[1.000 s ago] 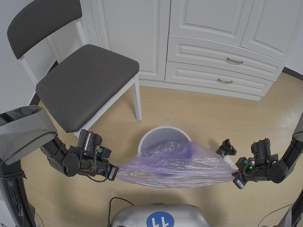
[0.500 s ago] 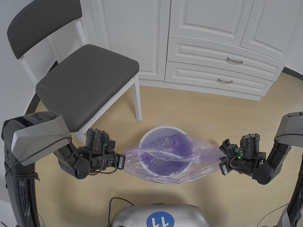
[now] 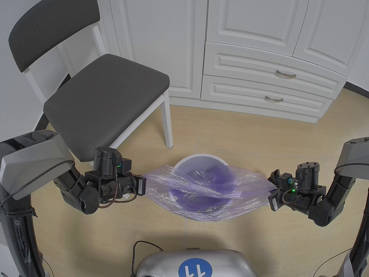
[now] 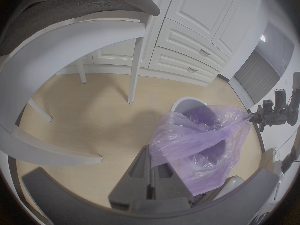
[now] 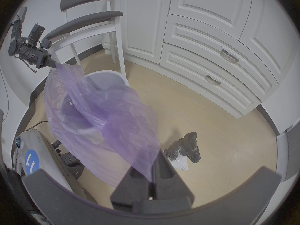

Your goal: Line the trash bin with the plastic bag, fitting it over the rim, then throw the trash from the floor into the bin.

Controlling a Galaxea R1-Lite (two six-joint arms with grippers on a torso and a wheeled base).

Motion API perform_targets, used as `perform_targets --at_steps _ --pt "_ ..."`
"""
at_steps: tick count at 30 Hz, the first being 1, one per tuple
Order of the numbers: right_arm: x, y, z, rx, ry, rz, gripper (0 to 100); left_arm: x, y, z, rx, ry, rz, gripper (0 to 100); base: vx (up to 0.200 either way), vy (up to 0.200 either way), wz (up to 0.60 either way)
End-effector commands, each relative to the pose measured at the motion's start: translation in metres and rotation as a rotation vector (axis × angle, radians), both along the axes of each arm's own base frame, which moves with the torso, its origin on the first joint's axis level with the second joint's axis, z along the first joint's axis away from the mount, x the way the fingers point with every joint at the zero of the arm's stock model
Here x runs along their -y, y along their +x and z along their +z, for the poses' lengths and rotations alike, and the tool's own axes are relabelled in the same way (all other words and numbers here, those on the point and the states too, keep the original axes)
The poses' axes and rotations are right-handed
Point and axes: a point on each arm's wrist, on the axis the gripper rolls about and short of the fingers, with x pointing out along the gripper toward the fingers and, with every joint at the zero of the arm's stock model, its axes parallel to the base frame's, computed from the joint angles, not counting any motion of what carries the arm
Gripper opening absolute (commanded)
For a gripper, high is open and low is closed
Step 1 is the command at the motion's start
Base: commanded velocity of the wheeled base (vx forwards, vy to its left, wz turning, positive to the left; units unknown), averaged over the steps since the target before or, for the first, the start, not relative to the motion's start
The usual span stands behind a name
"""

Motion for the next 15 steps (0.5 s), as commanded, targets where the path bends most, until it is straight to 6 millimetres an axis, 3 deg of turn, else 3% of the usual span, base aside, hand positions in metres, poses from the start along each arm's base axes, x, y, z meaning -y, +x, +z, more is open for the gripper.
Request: perform_targets --at_steps 1,5,10,15 --pt "0.007 -0.010 0.012 0.014 0.004 0.008 0 -0.002 -0.003 0.001 -0.005 -0.011 -0.017 0 0.000 0.000 0.00" --pt "0.011 -0.009 -0.002 -0.029 -0.038 0.015 0 0.000 0.000 -0.016 -0.048 0.005 -0.021 0 0.000 0.000 0.00" --pt "0.009 0.003 -0.038 -0.112 -0.063 0.022 0 0.003 0.010 -0.043 -0.085 0.021 -0.013 0 0.000 0.000 0.00" --pt "0.008 0.006 -0.052 -0.146 -0.071 0.024 0 -0.001 0.015 -0.051 -0.094 0.025 0.000 0 0.000 0.000 0.00"
